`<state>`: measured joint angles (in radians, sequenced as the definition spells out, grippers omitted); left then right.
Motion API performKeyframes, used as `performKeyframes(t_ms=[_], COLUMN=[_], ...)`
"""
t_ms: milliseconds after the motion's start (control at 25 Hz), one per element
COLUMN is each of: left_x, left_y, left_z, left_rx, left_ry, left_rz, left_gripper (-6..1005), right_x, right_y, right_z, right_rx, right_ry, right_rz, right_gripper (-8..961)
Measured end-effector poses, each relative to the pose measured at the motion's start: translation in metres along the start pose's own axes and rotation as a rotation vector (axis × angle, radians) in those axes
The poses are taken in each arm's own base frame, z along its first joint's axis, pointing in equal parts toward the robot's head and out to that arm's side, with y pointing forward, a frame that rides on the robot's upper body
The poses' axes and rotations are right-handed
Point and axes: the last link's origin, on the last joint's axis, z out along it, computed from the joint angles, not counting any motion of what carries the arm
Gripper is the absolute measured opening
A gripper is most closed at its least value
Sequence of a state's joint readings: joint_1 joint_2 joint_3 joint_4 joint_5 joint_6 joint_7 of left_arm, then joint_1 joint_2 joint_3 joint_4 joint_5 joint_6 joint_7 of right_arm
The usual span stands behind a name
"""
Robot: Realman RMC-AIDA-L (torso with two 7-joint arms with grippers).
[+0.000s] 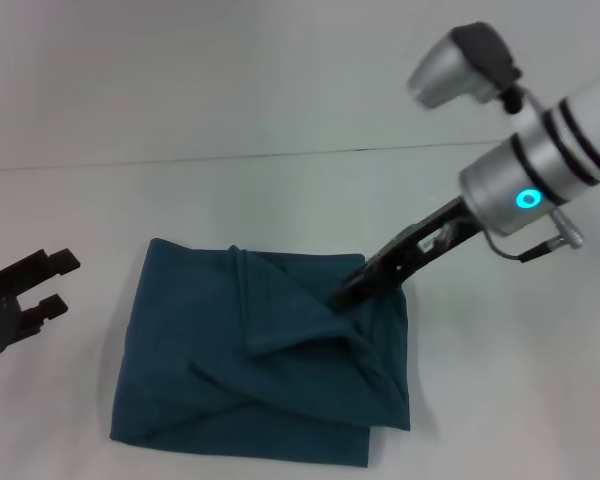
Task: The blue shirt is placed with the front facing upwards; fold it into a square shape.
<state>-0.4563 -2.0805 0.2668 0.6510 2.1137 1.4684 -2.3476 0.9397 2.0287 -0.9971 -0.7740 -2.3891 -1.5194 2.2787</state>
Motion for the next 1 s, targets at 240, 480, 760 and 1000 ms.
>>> performKeyframes(t_ms=[240,480,760,1000], left_x=[0.003,0.002,0.002,0.001], left_y=[-0.002,-0.004,-0.005,-0.005], left_z=[-0.005,-0.008,-0.009,-0.008], left_rx=[0.007,0.007,0.008,0.007], left_ry=[0.018,0.028,0.03,0.028], left_rz=[-0.007,-0.012,-0.012,-0.014], left_gripper=[845,845,845,845], right_x=[-0.007,-0.015,-0.014,-0.016], right_y=[0.017,0.031,0.038,0.041], right_z=[0.02,0.03,0.047,0.054], right_rx=[0.089,0.042,0.066,0.091], right_ry=[0.067,0.029,0.074,0.091], right_rz=[-0.201,-0.298,-0.376,-0.413], right_gripper=[464,464,464,465])
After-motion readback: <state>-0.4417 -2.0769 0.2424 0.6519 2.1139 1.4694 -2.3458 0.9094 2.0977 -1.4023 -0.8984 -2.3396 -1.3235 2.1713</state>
